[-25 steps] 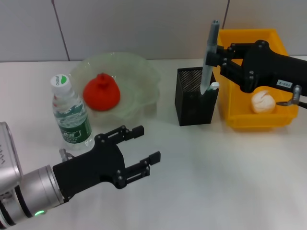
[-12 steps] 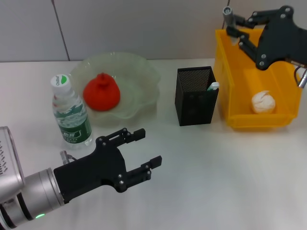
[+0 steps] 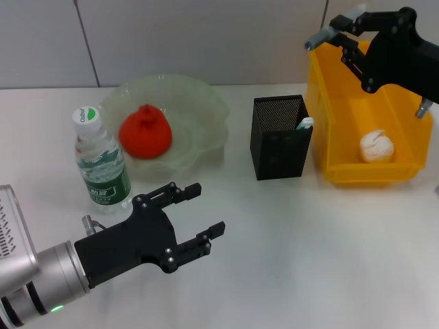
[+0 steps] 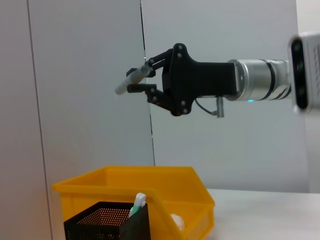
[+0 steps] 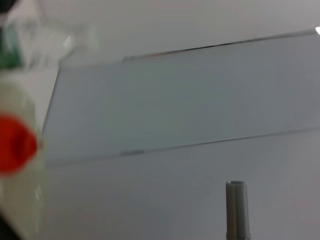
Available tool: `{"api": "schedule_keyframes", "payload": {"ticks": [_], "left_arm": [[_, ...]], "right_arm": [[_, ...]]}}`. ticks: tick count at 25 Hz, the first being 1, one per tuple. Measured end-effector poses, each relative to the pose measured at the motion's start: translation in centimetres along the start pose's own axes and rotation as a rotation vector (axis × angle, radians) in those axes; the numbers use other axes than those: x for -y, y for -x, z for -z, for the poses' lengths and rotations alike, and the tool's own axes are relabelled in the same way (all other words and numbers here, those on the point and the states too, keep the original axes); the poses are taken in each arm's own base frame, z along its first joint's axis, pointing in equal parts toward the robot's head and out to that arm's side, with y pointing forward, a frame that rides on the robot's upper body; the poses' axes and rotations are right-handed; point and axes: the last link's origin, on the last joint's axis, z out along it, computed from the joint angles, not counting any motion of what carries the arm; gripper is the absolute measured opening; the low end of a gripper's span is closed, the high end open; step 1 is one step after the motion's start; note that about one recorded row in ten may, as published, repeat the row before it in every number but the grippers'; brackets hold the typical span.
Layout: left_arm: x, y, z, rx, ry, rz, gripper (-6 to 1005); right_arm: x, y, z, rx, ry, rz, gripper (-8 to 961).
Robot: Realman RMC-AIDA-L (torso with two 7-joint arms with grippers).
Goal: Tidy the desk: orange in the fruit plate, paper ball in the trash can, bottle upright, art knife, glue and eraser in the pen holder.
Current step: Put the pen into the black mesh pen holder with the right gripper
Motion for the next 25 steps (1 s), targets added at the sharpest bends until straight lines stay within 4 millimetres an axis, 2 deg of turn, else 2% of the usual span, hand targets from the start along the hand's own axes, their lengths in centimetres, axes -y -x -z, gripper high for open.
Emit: {"api": "schedule_keyframes", "payload": {"ticks": [1,3,4,8,9,18,25], "left_arm": [[0.0,0.1,0.0,0.004,-0.005,-0.018,693],[0.0,0.1,-0.1,0.003,-0.009,-0.031,693],[0.0,0.1,-0.1,0.003,-0.009,-0.031,693],[0.0,0.1,-0.1,0.002,-0.014,-0.042,693],[0.0,0.1,-0.1,0.002,-0.014,-0.042,693],[-0.3,1.1,0.3,0.018,-0.048,-0.107,693],[-0.6,1.3,0.3,0.015,-0.05,-0.117,693]], "right_arm": [[0.0,0.0,0.0,0.0,0.0,0.0,131],[-0.8,0.1,-0.4,-0.024,-0.022,0.191,131],[-0.8,0.1,-0.4,-0.024,-0.022,0.191,131],[-1.9,0.5,-0.7,-0.044,-0.029,0.46,131],[-1.9,0.5,-0.7,-0.044,-0.029,0.46,131],[-4.2,1.4,-0.9,-0.083,-0.005,0.871,130],[-4.8,1.4,-0.6,-0.083,0.024,1.027,130]]}}
